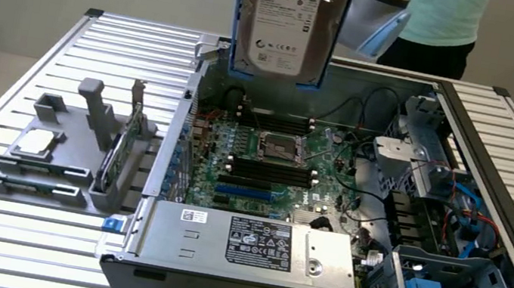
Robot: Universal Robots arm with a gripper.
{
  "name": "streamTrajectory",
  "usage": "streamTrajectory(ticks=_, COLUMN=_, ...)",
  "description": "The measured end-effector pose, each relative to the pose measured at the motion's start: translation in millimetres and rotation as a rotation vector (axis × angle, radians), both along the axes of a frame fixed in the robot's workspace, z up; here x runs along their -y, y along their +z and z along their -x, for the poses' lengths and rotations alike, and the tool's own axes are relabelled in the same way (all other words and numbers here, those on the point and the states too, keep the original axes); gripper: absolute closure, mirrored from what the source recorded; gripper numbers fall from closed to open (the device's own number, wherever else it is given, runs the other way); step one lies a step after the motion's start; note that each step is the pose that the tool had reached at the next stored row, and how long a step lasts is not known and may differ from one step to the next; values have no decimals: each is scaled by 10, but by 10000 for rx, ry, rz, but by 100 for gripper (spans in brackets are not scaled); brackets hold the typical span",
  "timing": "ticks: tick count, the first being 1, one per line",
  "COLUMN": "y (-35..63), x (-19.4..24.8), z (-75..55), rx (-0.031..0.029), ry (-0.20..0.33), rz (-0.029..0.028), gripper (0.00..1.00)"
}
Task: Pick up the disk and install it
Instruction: 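Pick up the disk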
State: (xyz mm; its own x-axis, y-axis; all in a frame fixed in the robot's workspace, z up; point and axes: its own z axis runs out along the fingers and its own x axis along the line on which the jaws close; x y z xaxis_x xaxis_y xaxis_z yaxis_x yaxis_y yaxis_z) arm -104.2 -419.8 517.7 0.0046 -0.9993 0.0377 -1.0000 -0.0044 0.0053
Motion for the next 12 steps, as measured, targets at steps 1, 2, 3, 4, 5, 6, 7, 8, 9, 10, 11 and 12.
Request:
streamTrajectory(ticks=1, y=-1, x=16, z=-35, rx=0, ry=1, rz=0, gripper=68)
streamTrajectory(ticks=2, y=-2, x=34, z=-72, rx=1, ry=-1, rz=-1, gripper=68)
streamTrajectory(ticks=3, y=-2, x=52, z=-106, rx=0, ry=0, rz=0, gripper=68)
streamTrajectory(ticks=4, y=-3, x=72, z=-141, rx=-1, ry=1, rz=-1, gripper=68)
streamTrajectory(ticks=5, y=-3, x=93, z=-173, rx=-1, ry=-1, rz=-1, gripper=68)
streamTrajectory(ticks=6, y=-4, x=115, z=-205, rx=-1, ry=0, rz=-1, gripper=68)
streamTrajectory(ticks=7, y=-5, x=140, z=-237, rx=-1, ry=2, rz=-1, gripper=68)
streamTrajectory(ticks=8, y=-6, x=164, z=-268, rx=-1, ry=1, rz=-1, gripper=68)
streamTrajectory(ticks=9, y=-7, x=191, z=-301, rx=-1, ry=0, rz=-1, gripper=68)
streamTrajectory(ticks=10, y=-7, x=217, z=-333, rx=-1, ry=0, rz=-1, gripper=68)
streamTrajectory(ticks=11, y=-8, x=243, z=-364, rx=-1, ry=1, rz=-1, gripper=68)
streamTrajectory(ticks=12, y=-9, x=269, z=-395, rx=-1, ry=0, rz=-1, gripper=68)
